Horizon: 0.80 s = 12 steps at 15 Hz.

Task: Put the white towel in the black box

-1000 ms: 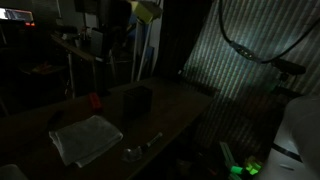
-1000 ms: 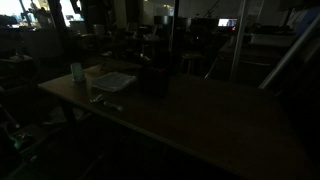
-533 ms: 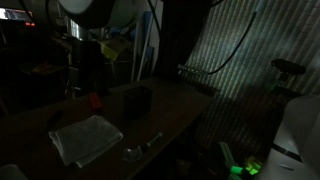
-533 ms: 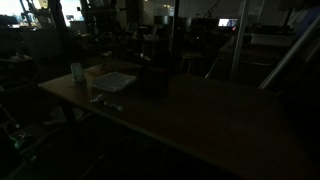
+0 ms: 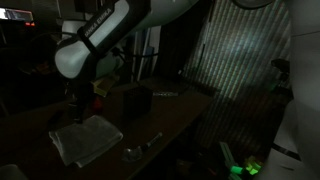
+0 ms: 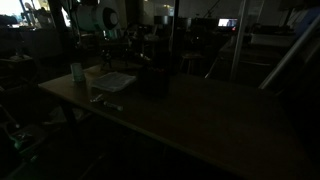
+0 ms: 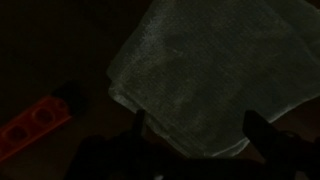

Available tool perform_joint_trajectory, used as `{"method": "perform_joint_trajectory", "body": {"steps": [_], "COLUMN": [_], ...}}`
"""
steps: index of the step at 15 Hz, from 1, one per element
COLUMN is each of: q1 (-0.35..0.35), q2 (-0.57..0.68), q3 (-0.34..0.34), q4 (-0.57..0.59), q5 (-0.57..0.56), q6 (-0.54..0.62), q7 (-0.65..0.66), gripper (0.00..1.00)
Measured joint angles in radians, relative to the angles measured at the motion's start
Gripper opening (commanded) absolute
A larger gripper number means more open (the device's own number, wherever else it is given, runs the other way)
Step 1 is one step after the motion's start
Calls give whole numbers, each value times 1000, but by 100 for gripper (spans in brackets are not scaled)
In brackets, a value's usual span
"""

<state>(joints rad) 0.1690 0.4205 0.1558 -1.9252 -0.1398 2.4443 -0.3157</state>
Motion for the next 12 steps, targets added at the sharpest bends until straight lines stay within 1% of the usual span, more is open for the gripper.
{"method": "perform_joint_trajectory", "body": {"steps": [5,6,7,12], "q1": [-1,-1,-1,1], "q2": [173,194,206,204], "q3": [-3,-3,-1,2], "q4": [79,89,96,91], "q5": [-11,-11,-11,-10], "q6": [16,16,13,-29], "q7": [-20,-25,-29,-8], "gripper": [100,75,74,36]}}
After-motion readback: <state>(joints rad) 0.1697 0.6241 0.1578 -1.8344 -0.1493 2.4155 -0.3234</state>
